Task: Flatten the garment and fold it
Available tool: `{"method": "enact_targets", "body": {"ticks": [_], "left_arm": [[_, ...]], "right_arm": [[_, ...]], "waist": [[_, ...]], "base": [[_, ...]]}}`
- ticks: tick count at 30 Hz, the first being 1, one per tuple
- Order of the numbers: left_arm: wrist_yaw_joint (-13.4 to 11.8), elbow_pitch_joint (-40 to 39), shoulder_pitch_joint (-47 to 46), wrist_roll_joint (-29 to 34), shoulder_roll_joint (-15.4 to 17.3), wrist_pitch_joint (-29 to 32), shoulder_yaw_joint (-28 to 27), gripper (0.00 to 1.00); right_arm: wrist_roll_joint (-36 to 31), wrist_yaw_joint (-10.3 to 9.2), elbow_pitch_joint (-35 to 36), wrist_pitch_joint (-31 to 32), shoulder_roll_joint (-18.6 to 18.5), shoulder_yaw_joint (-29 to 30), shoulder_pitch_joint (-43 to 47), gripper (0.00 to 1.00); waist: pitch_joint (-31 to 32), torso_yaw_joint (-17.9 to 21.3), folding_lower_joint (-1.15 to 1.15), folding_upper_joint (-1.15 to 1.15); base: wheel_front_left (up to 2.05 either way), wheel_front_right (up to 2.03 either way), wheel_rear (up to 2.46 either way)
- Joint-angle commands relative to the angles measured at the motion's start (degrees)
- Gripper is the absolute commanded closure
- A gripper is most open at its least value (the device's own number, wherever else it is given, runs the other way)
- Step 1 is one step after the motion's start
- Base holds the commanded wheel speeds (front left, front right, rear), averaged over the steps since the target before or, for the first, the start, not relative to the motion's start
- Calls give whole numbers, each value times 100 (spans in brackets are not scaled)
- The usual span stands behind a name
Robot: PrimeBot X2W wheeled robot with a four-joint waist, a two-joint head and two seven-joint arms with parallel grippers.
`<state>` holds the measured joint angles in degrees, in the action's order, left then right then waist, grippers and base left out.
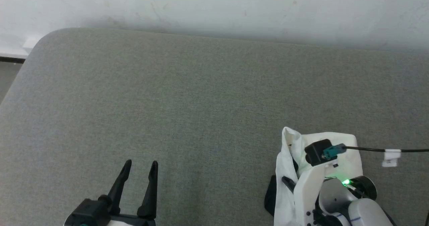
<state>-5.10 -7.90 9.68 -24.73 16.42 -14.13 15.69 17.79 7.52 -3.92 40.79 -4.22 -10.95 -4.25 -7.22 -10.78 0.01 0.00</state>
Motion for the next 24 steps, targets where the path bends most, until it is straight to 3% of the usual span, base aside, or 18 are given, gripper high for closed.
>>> {"method": "enact_targets", "body": {"ticks": [1,2,4,5,11,16,24], "left_arm": [[38,41,-108,-14,-22,-27,17,0],[44,61,-123,-18,-34,-29,27,0],[55,106,-140,-29,-56,-31,51,0],[59,127,-144,-35,-65,-33,60,0],[25,196,-8,-89,-71,-41,34,0],[4,179,100,-122,-76,-43,39,0],[-26,83,176,-126,-3,-23,34,0]], "right_arm": [[-152,-3,-170,-29,37,-29,-126,100],[-271,-3,-326,-41,52,-35,-173,94],[-504,-3,-606,-47,75,-51,-258,52],[-573,-3,-693,-66,85,-79,-295,0],[-377,-3,-567,-22,113,-199,-422,0],[-91,-3,-14,12,64,149,-279,0],[-132,-3,1242,-203,-13,1768,613,0]], "waist": [[-33,-51,-1,0],[-30,-61,-1,0],[-6,-81,-1,0],[14,-88,-1,0],[221,31,-1,0],[343,154,-1,0],[337,314,-1,0]], "base": [[0,0,0],[0,0,0],[0,0,0],[0,0,0],[0,0,0],[0,0,0],[0,0,0]]}}
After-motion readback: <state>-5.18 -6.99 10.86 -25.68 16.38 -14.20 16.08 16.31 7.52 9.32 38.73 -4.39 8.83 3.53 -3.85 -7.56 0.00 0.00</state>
